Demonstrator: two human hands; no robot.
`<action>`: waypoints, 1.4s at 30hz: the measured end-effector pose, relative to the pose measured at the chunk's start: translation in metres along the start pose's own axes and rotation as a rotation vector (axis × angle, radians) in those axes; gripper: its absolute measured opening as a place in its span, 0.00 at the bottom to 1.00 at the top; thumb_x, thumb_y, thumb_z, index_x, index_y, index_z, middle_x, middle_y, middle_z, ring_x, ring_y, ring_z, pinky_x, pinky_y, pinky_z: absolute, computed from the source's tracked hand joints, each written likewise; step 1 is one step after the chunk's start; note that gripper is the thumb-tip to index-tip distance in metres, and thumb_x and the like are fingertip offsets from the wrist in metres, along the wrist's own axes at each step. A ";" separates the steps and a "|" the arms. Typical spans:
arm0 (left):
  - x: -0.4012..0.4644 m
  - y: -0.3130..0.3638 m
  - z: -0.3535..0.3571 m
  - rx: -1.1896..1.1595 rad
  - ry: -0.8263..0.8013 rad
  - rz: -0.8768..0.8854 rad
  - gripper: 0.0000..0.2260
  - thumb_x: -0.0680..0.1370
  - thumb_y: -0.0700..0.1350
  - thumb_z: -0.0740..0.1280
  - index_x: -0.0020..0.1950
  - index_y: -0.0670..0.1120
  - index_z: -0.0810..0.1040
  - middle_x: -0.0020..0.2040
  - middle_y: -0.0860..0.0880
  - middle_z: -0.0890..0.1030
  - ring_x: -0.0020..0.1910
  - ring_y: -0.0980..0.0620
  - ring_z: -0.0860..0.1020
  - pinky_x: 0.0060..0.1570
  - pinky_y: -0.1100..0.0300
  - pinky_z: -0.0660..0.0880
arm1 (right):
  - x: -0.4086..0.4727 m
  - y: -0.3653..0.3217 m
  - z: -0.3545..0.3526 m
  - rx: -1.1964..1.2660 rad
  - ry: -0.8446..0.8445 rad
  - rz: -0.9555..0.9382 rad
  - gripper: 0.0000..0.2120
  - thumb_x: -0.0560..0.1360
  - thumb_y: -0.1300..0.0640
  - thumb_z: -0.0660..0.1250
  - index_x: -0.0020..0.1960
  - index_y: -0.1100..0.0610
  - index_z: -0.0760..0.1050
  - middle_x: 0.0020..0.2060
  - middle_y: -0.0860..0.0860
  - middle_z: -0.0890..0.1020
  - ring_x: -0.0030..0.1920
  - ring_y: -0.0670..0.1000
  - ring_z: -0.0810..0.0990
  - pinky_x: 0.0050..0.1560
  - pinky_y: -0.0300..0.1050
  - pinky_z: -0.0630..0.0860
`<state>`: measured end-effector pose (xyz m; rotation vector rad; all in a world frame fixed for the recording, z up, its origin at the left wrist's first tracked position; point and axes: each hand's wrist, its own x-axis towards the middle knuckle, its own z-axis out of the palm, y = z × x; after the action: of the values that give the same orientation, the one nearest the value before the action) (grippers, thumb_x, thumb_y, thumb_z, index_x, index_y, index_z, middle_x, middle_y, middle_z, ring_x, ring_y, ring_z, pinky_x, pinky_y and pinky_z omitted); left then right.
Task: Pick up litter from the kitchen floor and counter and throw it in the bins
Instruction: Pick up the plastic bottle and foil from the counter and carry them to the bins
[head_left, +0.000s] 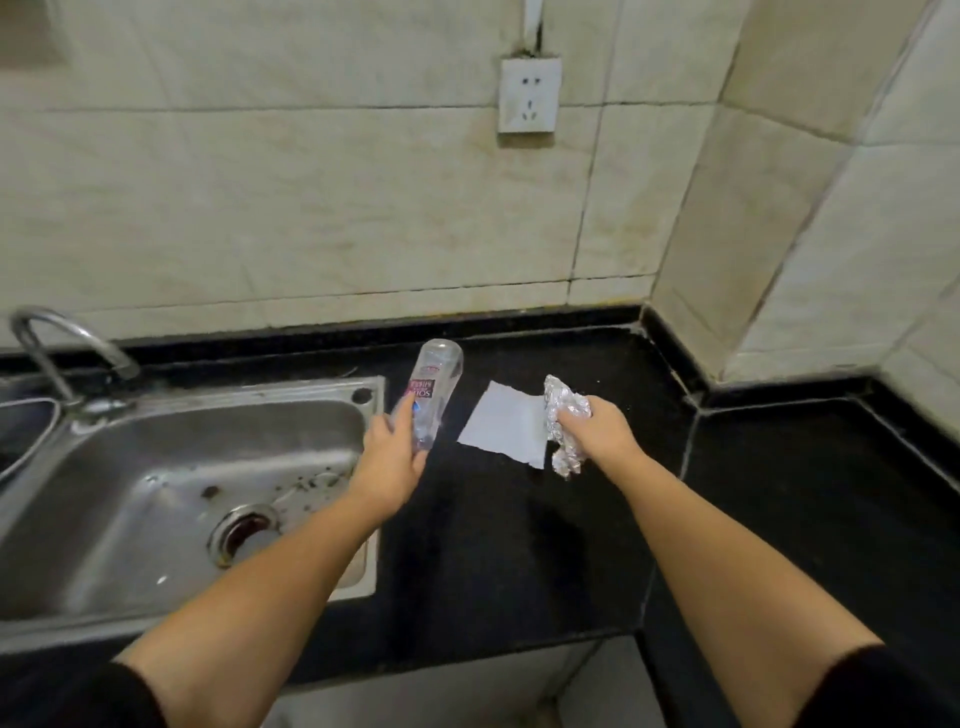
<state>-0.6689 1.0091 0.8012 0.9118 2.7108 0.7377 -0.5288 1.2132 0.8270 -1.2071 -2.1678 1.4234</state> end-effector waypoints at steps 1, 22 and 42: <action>0.003 -0.009 -0.002 -0.016 0.006 -0.011 0.33 0.77 0.41 0.64 0.77 0.48 0.50 0.64 0.36 0.65 0.63 0.36 0.69 0.65 0.45 0.68 | 0.011 -0.005 0.012 0.110 -0.039 0.011 0.04 0.74 0.58 0.64 0.41 0.57 0.74 0.40 0.54 0.79 0.43 0.53 0.76 0.41 0.44 0.71; 0.064 -0.016 0.046 -0.076 0.054 -0.229 0.36 0.77 0.42 0.65 0.78 0.52 0.46 0.68 0.41 0.63 0.66 0.43 0.69 0.69 0.51 0.68 | 0.167 0.007 0.114 -0.540 -0.338 0.190 0.18 0.77 0.54 0.62 0.63 0.64 0.73 0.62 0.60 0.77 0.61 0.59 0.77 0.52 0.47 0.74; -0.278 -0.144 -0.104 -0.026 0.423 -0.717 0.31 0.77 0.42 0.63 0.77 0.50 0.53 0.60 0.38 0.67 0.58 0.37 0.70 0.65 0.47 0.69 | -0.140 -0.122 0.266 -0.757 -0.677 -0.885 0.12 0.77 0.59 0.61 0.52 0.68 0.75 0.55 0.61 0.71 0.45 0.59 0.75 0.48 0.48 0.74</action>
<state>-0.5565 0.7001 0.8220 -0.2828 3.0338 0.8529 -0.6682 0.9200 0.8328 0.2838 -3.2062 0.6437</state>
